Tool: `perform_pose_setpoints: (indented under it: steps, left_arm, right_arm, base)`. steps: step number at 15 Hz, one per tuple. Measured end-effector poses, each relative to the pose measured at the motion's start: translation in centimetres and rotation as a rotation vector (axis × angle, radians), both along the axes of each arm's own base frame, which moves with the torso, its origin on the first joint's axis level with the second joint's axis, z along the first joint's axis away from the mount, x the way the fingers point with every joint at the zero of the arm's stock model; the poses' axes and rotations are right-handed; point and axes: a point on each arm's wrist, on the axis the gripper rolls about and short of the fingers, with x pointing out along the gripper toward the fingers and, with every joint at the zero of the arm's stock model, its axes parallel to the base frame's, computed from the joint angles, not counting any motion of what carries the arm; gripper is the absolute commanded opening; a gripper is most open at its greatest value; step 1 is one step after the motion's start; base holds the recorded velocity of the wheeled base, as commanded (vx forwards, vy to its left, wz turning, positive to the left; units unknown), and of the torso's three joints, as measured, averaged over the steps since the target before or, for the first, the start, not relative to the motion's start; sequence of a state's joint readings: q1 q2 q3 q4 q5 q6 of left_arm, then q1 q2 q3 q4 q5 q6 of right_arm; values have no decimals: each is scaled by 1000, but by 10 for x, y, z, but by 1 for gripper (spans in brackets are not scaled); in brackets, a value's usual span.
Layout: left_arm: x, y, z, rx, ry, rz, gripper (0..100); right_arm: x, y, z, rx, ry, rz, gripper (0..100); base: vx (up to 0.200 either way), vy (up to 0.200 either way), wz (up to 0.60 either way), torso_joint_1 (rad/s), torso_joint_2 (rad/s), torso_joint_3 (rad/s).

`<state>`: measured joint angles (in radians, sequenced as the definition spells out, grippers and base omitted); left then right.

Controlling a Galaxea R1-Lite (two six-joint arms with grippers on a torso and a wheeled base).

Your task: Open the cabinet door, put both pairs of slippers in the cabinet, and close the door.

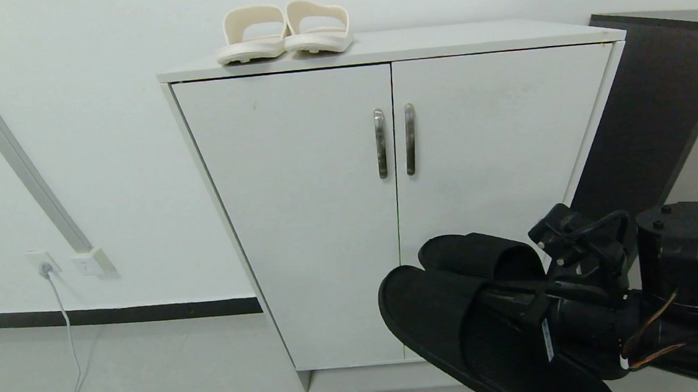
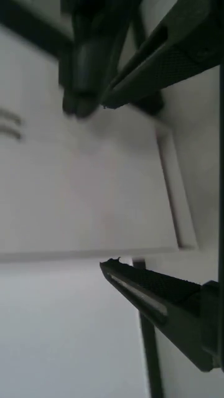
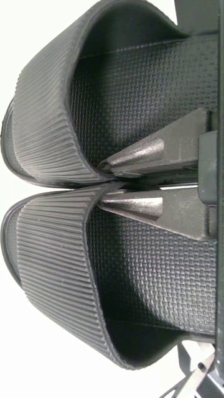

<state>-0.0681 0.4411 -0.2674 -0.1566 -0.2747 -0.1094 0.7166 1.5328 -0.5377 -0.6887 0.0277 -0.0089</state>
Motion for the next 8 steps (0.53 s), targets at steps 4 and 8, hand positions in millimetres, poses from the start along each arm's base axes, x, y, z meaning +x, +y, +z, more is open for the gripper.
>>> perform_pose_setpoints:
  steps: [4, 8]
  left_arm:
    - [55, -13, 34, -11, 42, -302, 100]
    - [113, -39, 75, -51, 79, -479, 100]
  right_arm:
    - [-1, 0, -1, -2, 4, 5, 0]
    - [0, -1, -2, -4, 7, -1, 0]
  base:
    - [0, 0, 0, 0, 0, 0]
    - [0, 0, 0, 0, 0, 0]
